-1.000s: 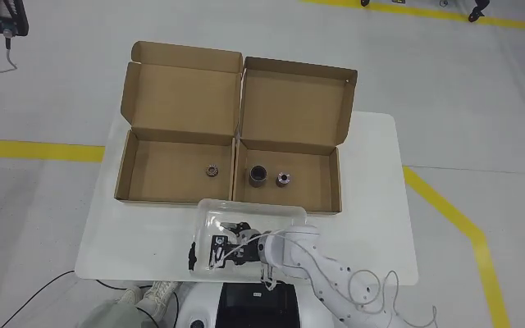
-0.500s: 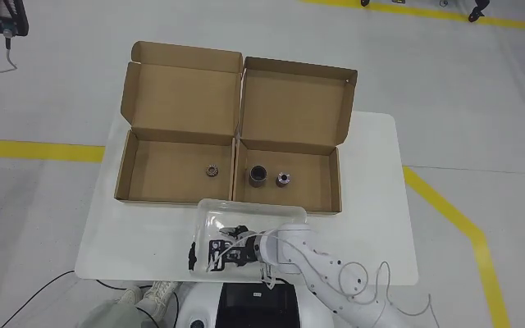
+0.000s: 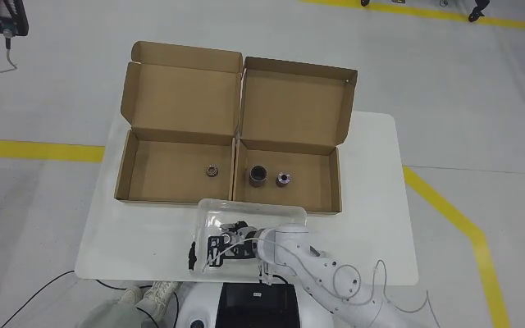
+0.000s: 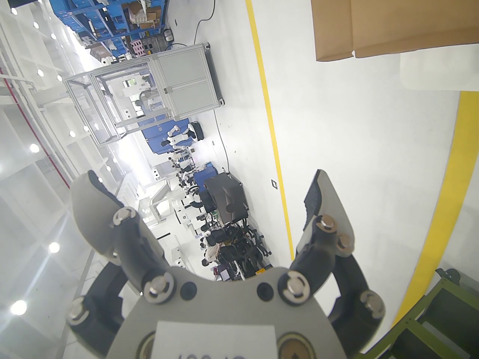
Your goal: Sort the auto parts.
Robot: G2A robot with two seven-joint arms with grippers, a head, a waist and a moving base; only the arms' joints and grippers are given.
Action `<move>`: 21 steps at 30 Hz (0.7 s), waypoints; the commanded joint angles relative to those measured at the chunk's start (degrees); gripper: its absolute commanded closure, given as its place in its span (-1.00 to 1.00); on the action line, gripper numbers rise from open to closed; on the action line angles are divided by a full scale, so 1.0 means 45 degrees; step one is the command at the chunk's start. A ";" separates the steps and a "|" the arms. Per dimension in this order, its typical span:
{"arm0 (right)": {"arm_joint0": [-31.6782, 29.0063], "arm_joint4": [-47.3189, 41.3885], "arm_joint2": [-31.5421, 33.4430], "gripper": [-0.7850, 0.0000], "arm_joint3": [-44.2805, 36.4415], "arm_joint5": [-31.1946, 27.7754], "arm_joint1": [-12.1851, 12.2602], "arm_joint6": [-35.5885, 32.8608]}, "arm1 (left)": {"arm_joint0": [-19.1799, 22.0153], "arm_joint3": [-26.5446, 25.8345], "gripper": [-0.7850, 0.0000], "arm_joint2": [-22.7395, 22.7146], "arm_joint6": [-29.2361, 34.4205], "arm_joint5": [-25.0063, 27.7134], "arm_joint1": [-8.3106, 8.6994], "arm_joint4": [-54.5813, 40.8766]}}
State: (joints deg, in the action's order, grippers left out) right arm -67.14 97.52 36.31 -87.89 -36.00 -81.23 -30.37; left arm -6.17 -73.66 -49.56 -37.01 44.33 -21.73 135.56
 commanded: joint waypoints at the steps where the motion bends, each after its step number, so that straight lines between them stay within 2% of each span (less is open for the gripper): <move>1: -0.0053 -0.0066 0.0044 0.11 -0.0050 0.0174 0.0002 0.0070 | 0.0000 0.0000 -1.00 0.0000 0.0000 0.0000 0.0000 0.0000; 4: -0.0053 -0.0092 0.0027 -0.08 -0.0064 -0.0147 0.0034 0.0321 | 0.0000 0.0000 -1.00 0.0000 0.0000 0.0000 0.0000 0.0000; 7: 0.0021 -0.0018 -0.0085 -0.51 -0.0045 -0.0494 0.0044 0.0534 | 0.0000 0.0000 -1.00 0.0000 0.0000 0.0000 0.0000 0.0000; 9: 0.0072 0.0008 -0.0112 -0.52 0.0049 -0.0471 0.0035 0.0641 | 0.0000 0.0000 -1.00 0.0000 0.0000 0.0000 0.0000 0.0000; 12: 0.0176 0.0017 -0.0170 -0.34 0.0231 -0.0363 0.0000 0.0861 | 0.0000 0.0000 -1.00 0.0000 0.0000 0.0000 0.0000 0.0000; 18: 0.0413 -0.0143 -0.0332 0.21 0.0790 -0.0132 -0.0124 0.1121 | 0.0000 0.0000 -1.00 0.0000 0.0000 0.0000 0.0000 0.0000; 20: 0.0481 -0.0211 -0.0368 0.40 0.0944 -0.0034 -0.0165 0.1172 | 0.0000 0.0000 -1.00 0.0000 0.0000 0.0000 0.0000 0.0000; 21: 0.0514 -0.0217 -0.0396 0.62 0.1004 -0.0002 -0.0183 0.1196 | 0.0000 0.0000 -1.00 0.0000 0.0000 0.0000 0.0000 0.0000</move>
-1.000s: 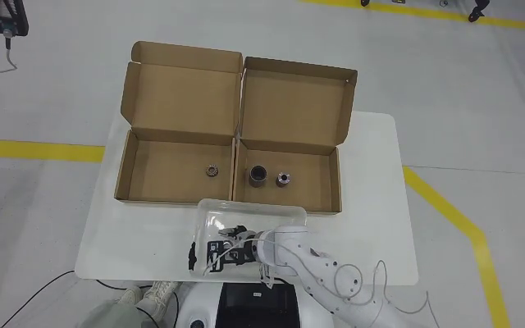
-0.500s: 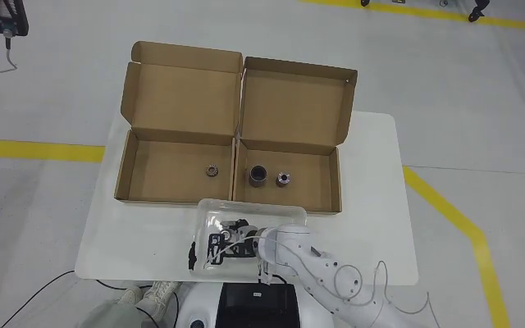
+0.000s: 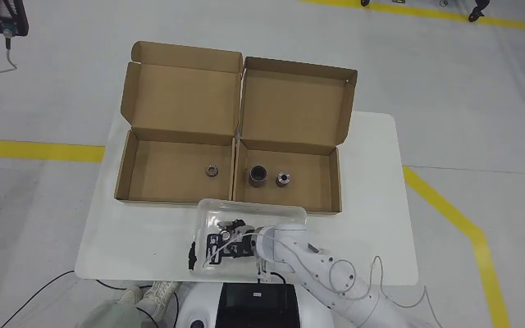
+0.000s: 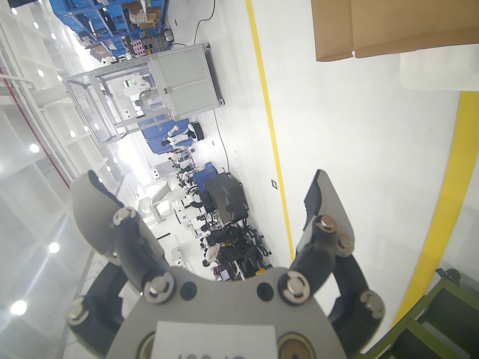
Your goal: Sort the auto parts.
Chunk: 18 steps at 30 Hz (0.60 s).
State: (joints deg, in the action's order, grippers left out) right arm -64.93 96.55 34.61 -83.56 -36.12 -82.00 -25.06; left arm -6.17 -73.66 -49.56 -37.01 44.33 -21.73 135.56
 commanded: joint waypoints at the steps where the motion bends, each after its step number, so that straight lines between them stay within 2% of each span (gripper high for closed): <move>1: 0.0048 -0.0026 -0.0035 0.84 0.0107 0.0071 -0.0029 0.0033 | 0.0000 0.0000 -1.00 0.0000 0.0000 0.0000 0.0000 0.0000; 3: 0.0093 -0.0073 -0.0073 1.00 0.0190 0.0141 -0.0064 0.0020 | 0.0000 0.0000 -1.00 0.0000 0.0000 0.0000 0.0000 0.0000; 11: -0.0114 0.0105 0.0067 1.00 -0.0447 0.0406 0.0016 0.0649 | 0.0000 0.0000 -1.00 0.0000 0.0000 0.0000 0.0000 0.0000; 18: -0.0919 -0.0235 0.0794 1.00 -0.1469 0.0622 0.0308 0.1001 | 0.0000 0.0000 -1.00 0.0000 0.0000 0.0000 0.0000 0.0000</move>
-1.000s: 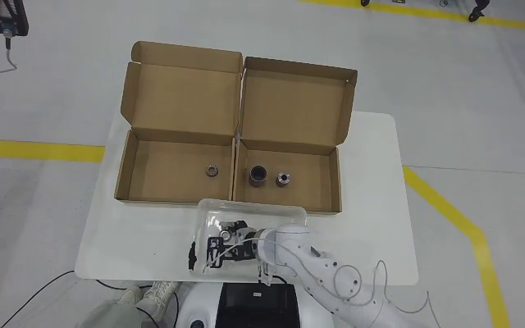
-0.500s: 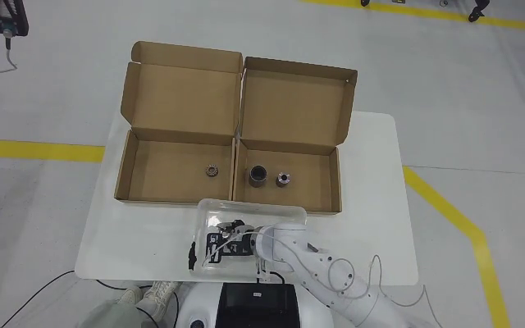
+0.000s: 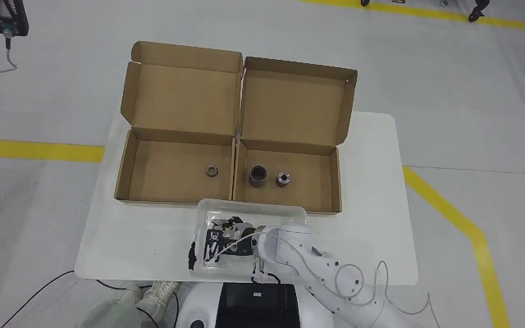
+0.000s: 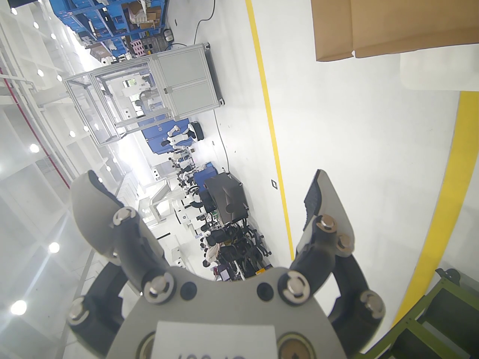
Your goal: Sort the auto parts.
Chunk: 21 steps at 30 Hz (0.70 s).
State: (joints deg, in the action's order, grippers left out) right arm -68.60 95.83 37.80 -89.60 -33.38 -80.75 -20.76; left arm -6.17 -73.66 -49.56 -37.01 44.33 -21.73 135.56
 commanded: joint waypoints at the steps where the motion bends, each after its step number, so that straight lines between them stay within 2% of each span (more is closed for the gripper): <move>1: -0.0247 -0.0153 0.0210 1.00 -0.0263 0.0015 0.0083 0.0142 | 0.0000 0.0000 -1.00 0.0000 0.0000 0.0000 0.0000 0.0000; 4: -0.0659 -0.0383 0.0587 1.00 -0.0635 0.0024 0.0230 0.0454 | 0.0000 0.0000 -1.00 0.0000 0.0000 0.0000 0.0000 0.0000; 12: -0.1565 -0.1112 0.1856 1.00 -0.1734 -0.0755 0.0710 0.4123 | 0.0000 0.0000 -1.00 0.0000 0.0000 0.0000 0.0000 0.0000; 16: -0.1517 -0.1634 0.2203 1.00 -0.2182 -0.1103 0.0798 0.5718 | 0.0000 0.0000 -1.00 0.0000 0.0000 0.0000 0.0000 0.0000; 21: -0.0833 -0.2012 0.2291 1.00 -0.2915 -0.1545 0.0781 0.6508 | 0.0000 0.0000 -1.00 0.0000 0.0000 0.0000 0.0000 0.0000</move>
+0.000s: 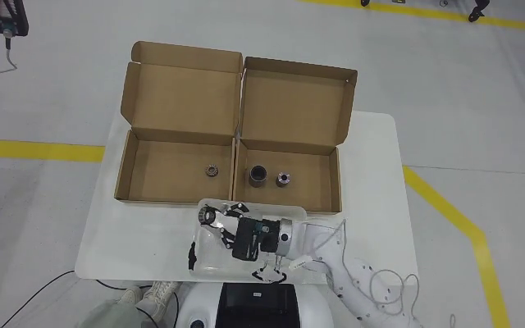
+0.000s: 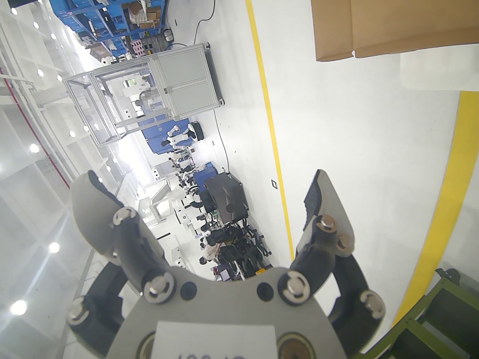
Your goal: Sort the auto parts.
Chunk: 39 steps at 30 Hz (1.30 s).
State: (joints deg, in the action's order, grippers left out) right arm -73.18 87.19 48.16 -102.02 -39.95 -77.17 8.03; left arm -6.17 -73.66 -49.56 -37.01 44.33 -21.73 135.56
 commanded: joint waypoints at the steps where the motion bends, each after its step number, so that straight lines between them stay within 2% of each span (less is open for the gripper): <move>1: 0.0376 -0.0191 -0.0019 1.00 -0.0274 -0.0138 -0.0034 0.0198 | 0.0000 0.0000 -1.00 0.0000 0.0000 0.0000 0.0000 0.0000; 9: 0.1954 -0.0963 0.0005 1.00 -0.1015 0.0364 -0.0273 0.0221 | 0.0000 0.0000 -1.00 0.0000 0.0000 0.0000 0.0000 0.0000; 26: 0.3657 -0.1853 0.0055 1.00 -0.0795 0.0823 -0.0586 0.1445 | 0.0000 0.0000 -1.00 0.0000 0.0000 0.0000 0.0000 0.0000; 39: 0.3621 -0.1611 -0.0174 1.00 -0.0336 0.0333 -0.0596 0.1408 | 0.0000 0.0000 -1.00 0.0000 0.0000 0.0000 0.0000 0.0000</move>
State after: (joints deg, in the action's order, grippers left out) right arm -56.81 79.90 47.55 -103.86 -38.45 -79.83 14.47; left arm -6.17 -73.66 -49.56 -37.01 44.33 -21.73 135.56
